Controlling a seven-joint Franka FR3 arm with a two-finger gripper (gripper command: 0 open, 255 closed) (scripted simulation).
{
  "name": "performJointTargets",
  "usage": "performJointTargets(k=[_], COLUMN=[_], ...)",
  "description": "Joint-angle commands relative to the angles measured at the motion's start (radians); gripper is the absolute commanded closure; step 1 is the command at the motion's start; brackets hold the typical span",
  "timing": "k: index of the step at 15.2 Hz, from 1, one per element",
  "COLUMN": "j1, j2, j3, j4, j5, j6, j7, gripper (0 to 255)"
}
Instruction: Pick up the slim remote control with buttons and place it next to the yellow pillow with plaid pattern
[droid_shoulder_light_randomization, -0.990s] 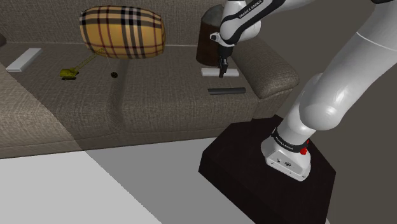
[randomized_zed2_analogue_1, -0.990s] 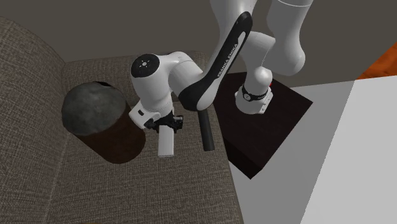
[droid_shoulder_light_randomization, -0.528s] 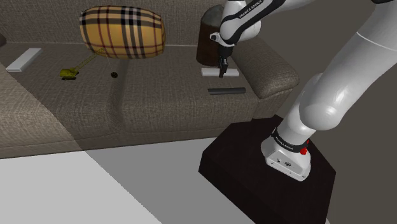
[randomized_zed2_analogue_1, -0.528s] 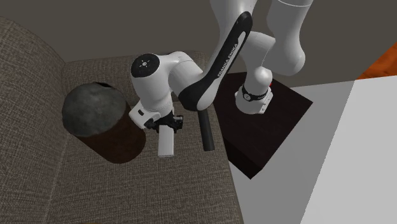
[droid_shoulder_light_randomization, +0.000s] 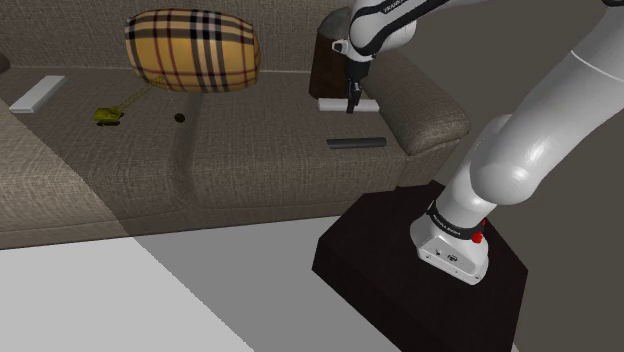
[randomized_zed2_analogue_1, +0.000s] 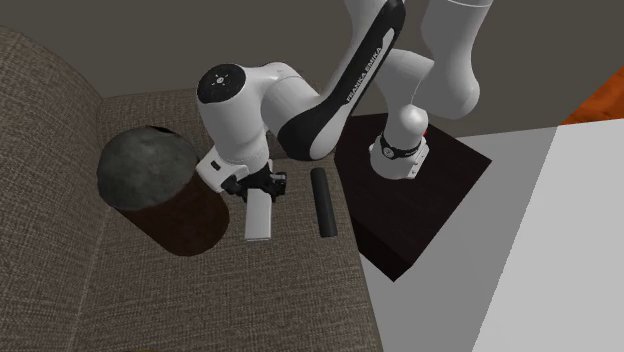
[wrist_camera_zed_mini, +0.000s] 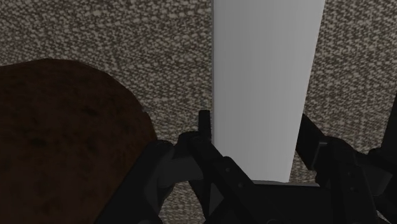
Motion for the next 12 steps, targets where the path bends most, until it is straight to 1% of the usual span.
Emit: performJointTargets(k=[1,12], j1=[-0.001,-0.003], j2=[-0.02,-0.097], j3=[0.003,0.018], j4=[0.013,0.097], j5=[-0.007,-0.024], j6=[-0.032,-0.191], j7=[0.005,0.02], gripper=[255,255])
